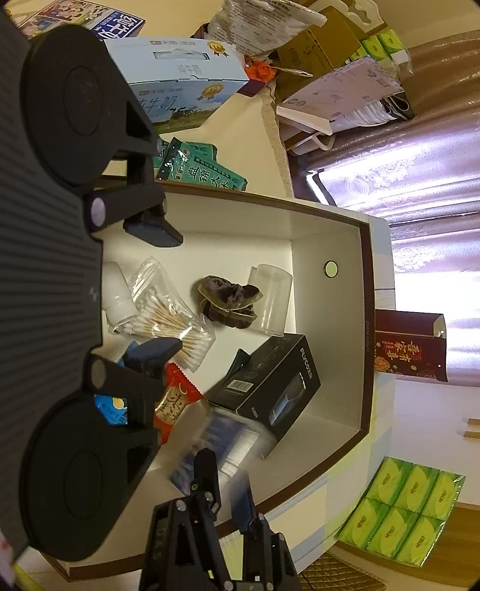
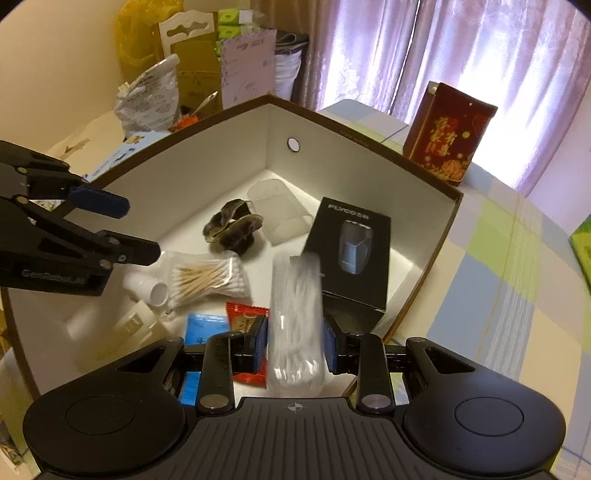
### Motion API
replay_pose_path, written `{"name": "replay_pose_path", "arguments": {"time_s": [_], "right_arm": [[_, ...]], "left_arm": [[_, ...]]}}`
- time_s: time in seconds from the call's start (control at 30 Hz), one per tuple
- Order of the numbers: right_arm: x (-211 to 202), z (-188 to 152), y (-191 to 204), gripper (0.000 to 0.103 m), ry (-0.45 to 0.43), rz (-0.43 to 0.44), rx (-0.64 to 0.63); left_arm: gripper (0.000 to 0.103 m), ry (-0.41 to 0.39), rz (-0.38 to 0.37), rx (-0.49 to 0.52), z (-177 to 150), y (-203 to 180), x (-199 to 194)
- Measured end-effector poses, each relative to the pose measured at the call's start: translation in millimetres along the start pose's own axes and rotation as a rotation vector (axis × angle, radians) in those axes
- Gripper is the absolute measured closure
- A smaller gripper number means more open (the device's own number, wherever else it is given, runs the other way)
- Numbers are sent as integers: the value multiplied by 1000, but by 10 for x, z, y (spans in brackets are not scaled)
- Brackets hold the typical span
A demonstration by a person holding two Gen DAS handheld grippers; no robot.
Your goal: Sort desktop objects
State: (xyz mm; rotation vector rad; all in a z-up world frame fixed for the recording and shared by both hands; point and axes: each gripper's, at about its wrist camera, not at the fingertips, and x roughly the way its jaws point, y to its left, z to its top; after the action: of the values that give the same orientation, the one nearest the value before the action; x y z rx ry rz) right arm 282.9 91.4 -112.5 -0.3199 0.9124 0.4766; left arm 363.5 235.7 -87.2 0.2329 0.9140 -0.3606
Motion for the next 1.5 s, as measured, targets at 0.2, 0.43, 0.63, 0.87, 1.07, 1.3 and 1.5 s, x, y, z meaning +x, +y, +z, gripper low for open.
{"name": "replay_pose_path", "arguments": {"time_s": [0.2,0.43,0.63,0.87,1.07,1.3,1.5], "right_arm": [[-129,-27,-13,48,-36,29,0],[-391,-124,73,23,-77,67,-18],[-649,-217,101,2,-126,58,-11],[-806,-344,58,2,-133,124,-18],[-1009,-514,-31,2,-157,179,-21],[-1241,-690,-78,2,-193,197,-62],[-1401,-833,-132,2,-204,191,-94]], "left_arm": [[46,-3,-6,-24,-19,-26,-57],[36,-17,2,-92,-67,-32,-254],[25,-39,40,-150,-130,-82,-514],[13,-53,130,-220,-296,-272,-869],[6,-72,183,-279,-444,-529,-1138],[5,-81,240,-315,-569,-829,-1356],[3,-104,305,-329,-651,-1067,-1526]]}}
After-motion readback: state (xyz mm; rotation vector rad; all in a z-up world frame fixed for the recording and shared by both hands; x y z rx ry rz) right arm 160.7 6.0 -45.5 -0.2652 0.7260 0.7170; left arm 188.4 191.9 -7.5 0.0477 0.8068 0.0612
